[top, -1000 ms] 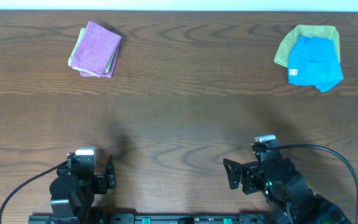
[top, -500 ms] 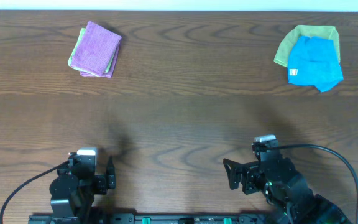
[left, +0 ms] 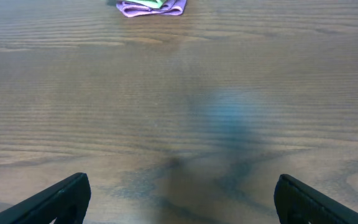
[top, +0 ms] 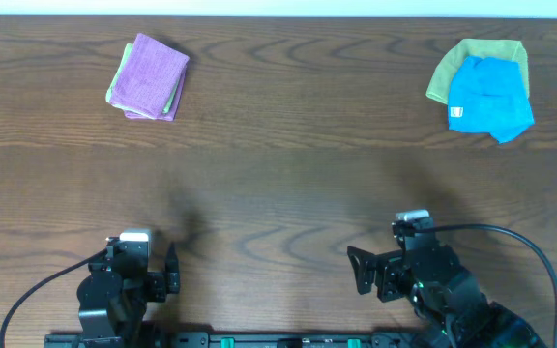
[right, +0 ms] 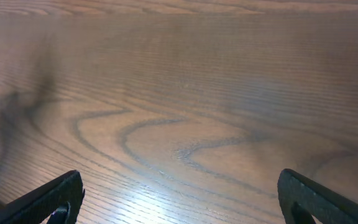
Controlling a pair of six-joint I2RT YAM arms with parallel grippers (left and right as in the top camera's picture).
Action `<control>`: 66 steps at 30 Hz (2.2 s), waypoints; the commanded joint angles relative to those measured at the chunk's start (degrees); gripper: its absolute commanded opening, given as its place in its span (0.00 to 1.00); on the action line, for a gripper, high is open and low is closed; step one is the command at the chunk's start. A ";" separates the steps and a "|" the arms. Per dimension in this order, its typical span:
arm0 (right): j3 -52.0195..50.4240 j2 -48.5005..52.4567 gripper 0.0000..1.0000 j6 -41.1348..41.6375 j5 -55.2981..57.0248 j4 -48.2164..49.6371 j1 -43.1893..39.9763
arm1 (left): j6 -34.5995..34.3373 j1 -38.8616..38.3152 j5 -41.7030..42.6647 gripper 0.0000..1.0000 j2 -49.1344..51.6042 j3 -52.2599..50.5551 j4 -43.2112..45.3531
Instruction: Fold the cloth
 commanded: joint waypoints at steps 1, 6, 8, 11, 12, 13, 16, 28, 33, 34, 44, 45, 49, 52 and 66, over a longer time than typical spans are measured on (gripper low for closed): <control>-0.26 -0.28 0.99 0.42 2.38 -0.20 -2.34 | 0.79 -0.24 -0.42 0.95 -0.55 -0.28 -0.20; -0.31 -0.90 0.99 -3.34 2.51 -0.09 -10.21 | 0.79 -0.24 -0.42 0.95 -0.55 -0.28 -0.20; -0.33 -1.92 0.99 -8.00 1.68 -0.09 -13.55 | 0.79 -0.24 -0.42 0.95 -0.55 -0.28 -0.20; -0.44 -4.76 0.99 -15.69 0.55 -0.33 -18.03 | 0.79 -0.24 -0.42 0.95 -0.55 -0.28 -0.20; -0.61 -5.79 0.99 -17.55 0.55 -0.52 -19.41 | 0.79 -0.24 -0.42 0.95 -0.55 -0.28 -0.20; -0.85 -6.71 0.99 -18.91 0.52 -0.74 -20.61 | 0.79 -0.24 -0.42 0.95 -0.55 -0.28 -0.20; -2.29 -9.88 0.99 -22.82 0.07 -1.31 -24.24 | 0.79 -0.24 -0.42 0.95 -0.55 -0.28 -0.20; -12.22 -20.35 0.99 -27.06 -0.87 -0.85 -32.41 | 0.79 -0.24 -0.42 0.95 -0.55 -0.28 -0.20; -14.23 -22.71 0.99 -31.63 -3.78 -0.87 -34.95 | 0.79 -0.24 -0.42 0.95 -0.55 -0.28 -0.20; -14.56 -23.02 0.99 -31.61 -3.78 -0.87 -35.39 | 0.79 -0.24 -0.42 0.95 -0.55 -0.28 -0.20; -17.53 -25.44 0.99 -31.61 -5.27 -0.92 -38.05 | 0.79 -0.24 -0.42 0.95 -0.55 -0.28 -0.20; -17.59 -25.53 0.99 -31.61 -5.27 -0.92 -38.27 | 0.79 -0.24 -0.42 0.95 -0.55 -0.28 -0.20; -17.62 -25.73 0.99 -32.30 -5.25 -1.22 -39.28 | 0.79 -0.24 -0.42 0.95 -0.55 -0.28 -0.20; -17.62 -26.16 0.99 -33.18 -5.22 -1.97 -39.67 | 0.79 -0.24 -0.42 0.95 -0.55 -0.28 -0.20; -17.64 -26.29 0.99 -33.53 -5.25 -2.40 -39.80 | 0.79 -0.24 -0.42 0.95 -0.55 -0.28 -0.20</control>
